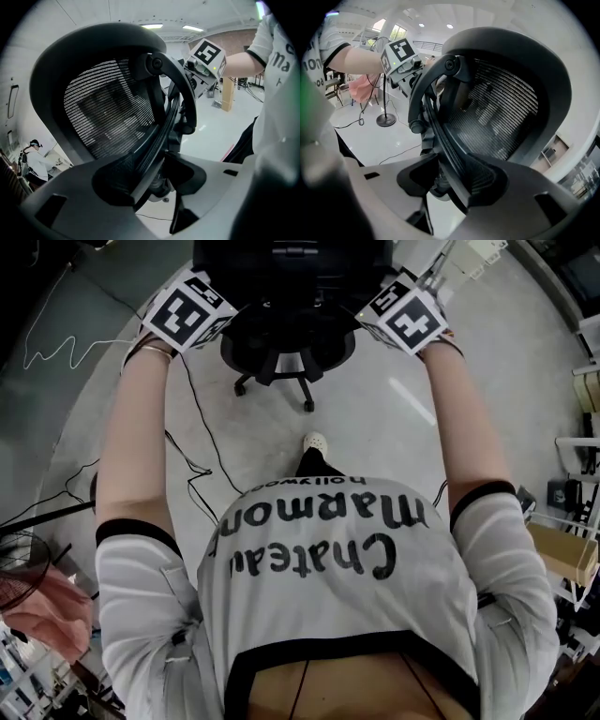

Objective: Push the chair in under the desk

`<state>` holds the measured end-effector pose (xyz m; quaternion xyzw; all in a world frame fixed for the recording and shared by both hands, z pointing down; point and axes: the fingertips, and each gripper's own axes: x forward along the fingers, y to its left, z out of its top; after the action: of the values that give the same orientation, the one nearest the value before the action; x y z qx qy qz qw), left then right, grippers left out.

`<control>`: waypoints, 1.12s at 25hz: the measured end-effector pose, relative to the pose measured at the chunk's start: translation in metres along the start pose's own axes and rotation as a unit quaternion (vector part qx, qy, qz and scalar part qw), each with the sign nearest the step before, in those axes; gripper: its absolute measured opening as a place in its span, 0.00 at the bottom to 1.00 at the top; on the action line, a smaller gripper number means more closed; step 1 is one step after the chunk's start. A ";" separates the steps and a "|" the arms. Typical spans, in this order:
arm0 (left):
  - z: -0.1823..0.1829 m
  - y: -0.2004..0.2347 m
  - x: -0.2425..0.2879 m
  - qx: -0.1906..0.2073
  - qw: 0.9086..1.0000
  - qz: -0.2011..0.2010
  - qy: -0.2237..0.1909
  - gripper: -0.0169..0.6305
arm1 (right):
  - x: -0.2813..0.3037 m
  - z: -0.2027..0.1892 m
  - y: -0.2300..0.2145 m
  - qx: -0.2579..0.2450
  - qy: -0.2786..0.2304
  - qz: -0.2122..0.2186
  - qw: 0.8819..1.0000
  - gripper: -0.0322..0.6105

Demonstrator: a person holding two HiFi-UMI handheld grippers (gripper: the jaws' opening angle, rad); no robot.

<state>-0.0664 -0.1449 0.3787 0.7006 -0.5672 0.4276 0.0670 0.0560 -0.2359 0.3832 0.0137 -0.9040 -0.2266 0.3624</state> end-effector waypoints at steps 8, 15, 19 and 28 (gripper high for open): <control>-0.008 0.078 0.040 -0.001 1.000 -0.008 0.001 0.35 | 0.061 0.025 -0.054 0.006 0.004 -0.002 1.000 0.35; -0.003 0.126 0.068 -0.007 1.000 0.016 0.002 0.36 | 0.096 0.036 -0.097 -0.004 -0.002 0.000 1.000 0.35; -0.007 0.135 0.076 -0.015 1.000 0.022 0.004 0.36 | 0.107 0.038 -0.104 -0.014 -0.008 0.000 1.000 0.35; -0.003 0.138 0.074 -0.028 0.999 0.027 0.005 0.36 | 0.108 0.042 -0.110 -0.028 -0.028 -0.018 0.999 0.36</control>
<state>-0.1862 -0.2452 0.3765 0.6803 -0.5975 0.4172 0.0778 -0.0668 -0.3378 0.3802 0.0139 -0.9065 -0.2589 0.3332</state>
